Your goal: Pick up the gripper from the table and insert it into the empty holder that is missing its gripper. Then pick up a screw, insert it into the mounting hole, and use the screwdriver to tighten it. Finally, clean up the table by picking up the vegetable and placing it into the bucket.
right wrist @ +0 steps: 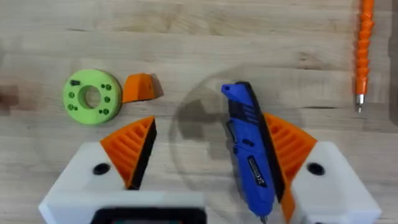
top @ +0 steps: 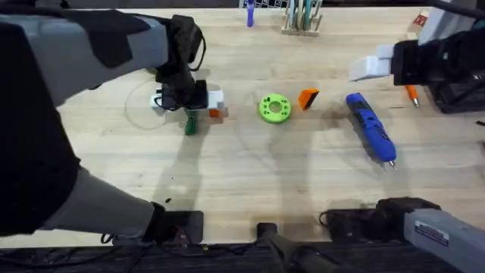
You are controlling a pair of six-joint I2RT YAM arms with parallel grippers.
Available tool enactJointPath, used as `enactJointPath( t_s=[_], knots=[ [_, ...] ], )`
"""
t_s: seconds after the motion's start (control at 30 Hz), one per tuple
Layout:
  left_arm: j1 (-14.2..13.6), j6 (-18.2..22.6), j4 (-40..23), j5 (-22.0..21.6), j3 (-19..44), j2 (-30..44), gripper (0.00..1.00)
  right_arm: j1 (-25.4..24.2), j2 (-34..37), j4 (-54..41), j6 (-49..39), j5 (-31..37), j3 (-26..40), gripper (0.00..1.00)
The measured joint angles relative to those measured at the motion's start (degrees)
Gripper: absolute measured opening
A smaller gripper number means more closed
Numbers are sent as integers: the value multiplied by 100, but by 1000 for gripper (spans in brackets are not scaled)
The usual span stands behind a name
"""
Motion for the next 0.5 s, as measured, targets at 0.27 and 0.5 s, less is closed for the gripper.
enactJointPath(
  t_s=[0.27, 0.5],
  knots=[
    [376, 373, 7, 461, 6, 70, 992, 0, 0, -2, 1, 0, 2, 992],
    [410, 466, 33, 613, 23, 72, 310, 0, 0, -2, 0, 0, 2, 991]
  ],
)
